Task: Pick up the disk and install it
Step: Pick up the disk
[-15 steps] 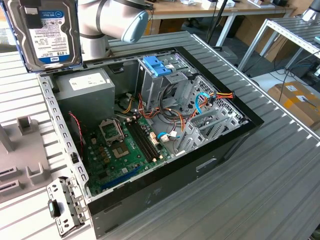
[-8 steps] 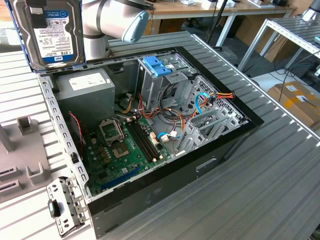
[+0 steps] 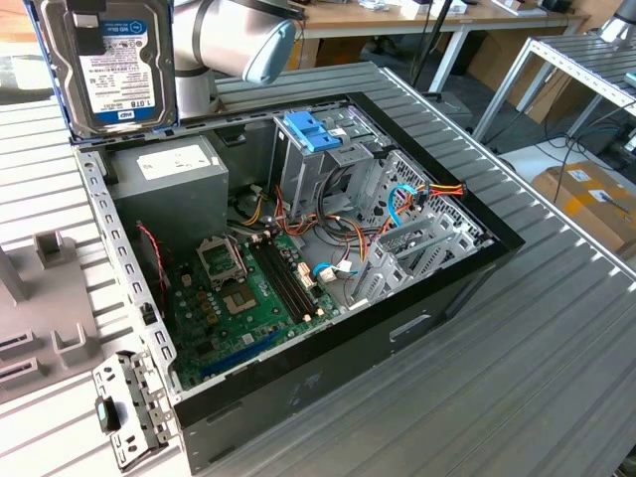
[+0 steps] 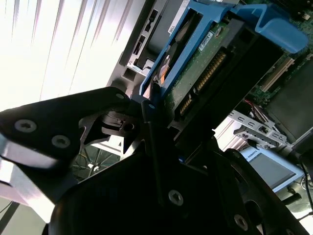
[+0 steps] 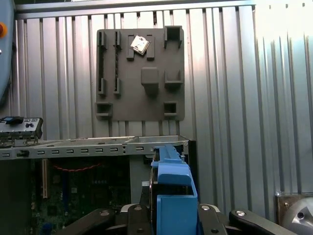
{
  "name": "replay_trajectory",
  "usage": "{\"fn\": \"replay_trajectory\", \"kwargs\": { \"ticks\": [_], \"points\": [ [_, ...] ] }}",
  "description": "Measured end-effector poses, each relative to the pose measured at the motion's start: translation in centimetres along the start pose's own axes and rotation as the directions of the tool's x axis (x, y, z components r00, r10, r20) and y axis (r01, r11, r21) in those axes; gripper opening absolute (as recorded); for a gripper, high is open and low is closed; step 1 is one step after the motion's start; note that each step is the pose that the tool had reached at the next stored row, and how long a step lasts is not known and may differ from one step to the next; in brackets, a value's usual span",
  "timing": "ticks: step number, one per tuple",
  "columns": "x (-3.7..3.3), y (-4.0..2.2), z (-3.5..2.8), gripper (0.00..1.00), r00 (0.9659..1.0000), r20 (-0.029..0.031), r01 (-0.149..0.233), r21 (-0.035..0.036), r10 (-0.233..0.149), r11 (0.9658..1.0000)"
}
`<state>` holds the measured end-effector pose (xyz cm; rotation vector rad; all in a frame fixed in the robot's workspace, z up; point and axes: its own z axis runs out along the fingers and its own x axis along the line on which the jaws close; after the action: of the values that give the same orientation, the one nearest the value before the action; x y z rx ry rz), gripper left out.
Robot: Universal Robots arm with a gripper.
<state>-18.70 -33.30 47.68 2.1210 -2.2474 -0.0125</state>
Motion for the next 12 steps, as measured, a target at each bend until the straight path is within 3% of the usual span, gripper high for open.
{"fn": "replay_trajectory", "kwargs": {
  "ticks": [12],
  "points": [
    [-0.07,-1.31,-0.05,0.36,1.0000,-0.0001,0.000,0.0000,0.000,1.0000]
  ]
}}
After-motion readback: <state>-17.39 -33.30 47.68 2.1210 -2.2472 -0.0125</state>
